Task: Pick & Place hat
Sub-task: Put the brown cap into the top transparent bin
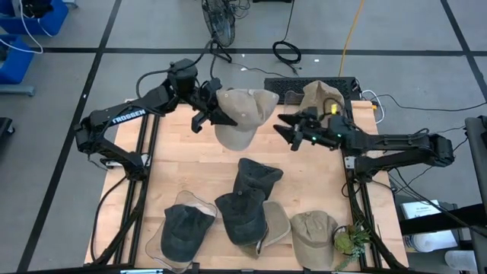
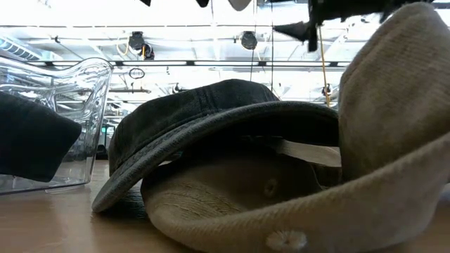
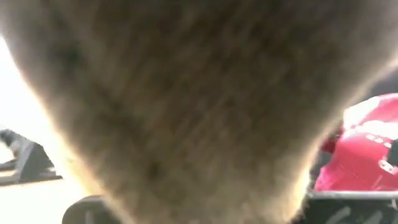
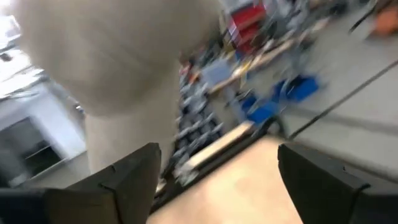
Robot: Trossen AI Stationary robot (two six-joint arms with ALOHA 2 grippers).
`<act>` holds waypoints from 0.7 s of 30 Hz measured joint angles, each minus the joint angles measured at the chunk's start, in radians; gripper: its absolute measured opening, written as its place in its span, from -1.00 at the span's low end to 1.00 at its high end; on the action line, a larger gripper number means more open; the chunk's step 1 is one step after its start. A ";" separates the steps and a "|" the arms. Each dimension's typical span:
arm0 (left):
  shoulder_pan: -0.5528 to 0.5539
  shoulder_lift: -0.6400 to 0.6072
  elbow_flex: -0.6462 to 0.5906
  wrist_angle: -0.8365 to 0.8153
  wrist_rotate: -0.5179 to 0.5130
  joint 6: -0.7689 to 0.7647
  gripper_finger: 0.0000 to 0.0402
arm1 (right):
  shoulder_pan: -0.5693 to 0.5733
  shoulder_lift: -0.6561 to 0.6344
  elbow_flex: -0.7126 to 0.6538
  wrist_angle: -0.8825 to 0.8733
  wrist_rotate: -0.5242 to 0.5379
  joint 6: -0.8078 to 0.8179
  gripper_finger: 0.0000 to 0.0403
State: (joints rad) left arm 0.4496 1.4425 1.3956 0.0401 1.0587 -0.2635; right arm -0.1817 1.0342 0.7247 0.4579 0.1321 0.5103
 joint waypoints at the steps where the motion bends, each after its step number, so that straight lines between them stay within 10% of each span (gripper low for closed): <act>1: -0.006 0.000 0.000 0.017 0.017 -0.005 -0.96 | -0.017 0.020 0.004 -0.004 -0.057 0.027 0.54; 21: -0.012 0.000 0.001 0.119 0.097 -0.141 -0.94 | -0.191 0.260 0.493 -0.343 -0.668 -0.208 0.55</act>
State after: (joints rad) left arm 0.4374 1.4429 1.3964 0.1588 1.1561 -0.4046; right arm -0.3724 1.2937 1.2181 0.1147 -0.5359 0.3023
